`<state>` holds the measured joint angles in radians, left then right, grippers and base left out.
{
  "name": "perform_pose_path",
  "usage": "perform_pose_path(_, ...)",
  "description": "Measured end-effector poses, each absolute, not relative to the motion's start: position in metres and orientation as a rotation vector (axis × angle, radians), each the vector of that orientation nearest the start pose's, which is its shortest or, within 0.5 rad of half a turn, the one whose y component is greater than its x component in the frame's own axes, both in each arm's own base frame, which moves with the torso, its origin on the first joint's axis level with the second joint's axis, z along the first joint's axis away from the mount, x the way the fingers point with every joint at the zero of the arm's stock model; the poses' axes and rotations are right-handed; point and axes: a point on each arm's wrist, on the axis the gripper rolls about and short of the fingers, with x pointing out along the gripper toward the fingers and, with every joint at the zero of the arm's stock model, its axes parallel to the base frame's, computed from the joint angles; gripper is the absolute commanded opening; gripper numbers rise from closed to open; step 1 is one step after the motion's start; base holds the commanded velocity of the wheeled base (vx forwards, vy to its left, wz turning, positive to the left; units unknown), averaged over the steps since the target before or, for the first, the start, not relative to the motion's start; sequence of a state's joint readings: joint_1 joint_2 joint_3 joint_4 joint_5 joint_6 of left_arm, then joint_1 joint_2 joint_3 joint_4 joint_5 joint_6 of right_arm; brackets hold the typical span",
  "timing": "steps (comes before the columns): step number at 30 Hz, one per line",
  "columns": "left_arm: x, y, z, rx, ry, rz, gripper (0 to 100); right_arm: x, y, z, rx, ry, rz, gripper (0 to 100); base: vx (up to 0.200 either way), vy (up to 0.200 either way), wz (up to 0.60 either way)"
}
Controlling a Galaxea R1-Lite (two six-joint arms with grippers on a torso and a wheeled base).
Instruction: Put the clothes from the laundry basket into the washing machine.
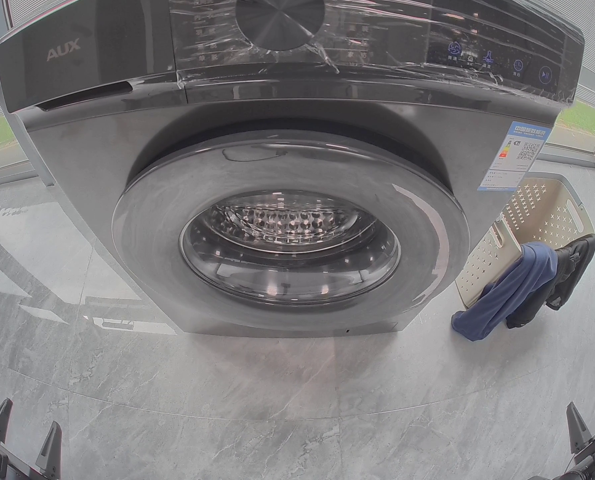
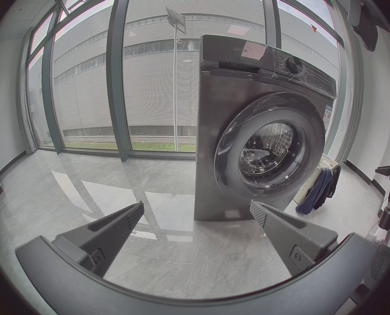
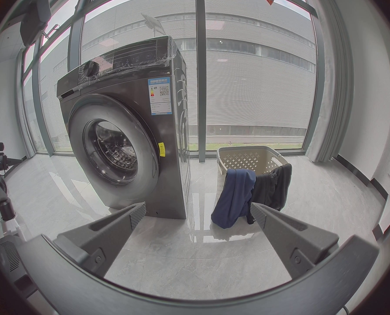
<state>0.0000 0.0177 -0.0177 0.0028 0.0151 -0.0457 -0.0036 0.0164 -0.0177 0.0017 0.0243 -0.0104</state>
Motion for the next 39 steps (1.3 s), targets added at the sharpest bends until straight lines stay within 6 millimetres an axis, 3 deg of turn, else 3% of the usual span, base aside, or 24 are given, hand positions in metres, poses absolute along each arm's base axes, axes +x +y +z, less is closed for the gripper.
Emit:
perform_pose_path(13,-0.0228,0.0003,0.0805,-0.046,0.002,0.015,100,-0.0229,0.0006,0.0806,-0.01,0.0,0.021,100,0.0,0.0,0.0)
perform_pose_path(28,-0.0228,0.0003,0.0805,-0.046,0.002,0.015,100,-0.0229,0.0006,0.0806,-0.008,0.0,0.021,100,0.2,0.0,0.0)
perform_pose_path(39,-0.0227,0.0003,0.0805,-0.046,0.003,0.015,100,-0.0229,0.0005,0.0806,-0.007,0.0,0.022,100,0.0,0.0,0.0)
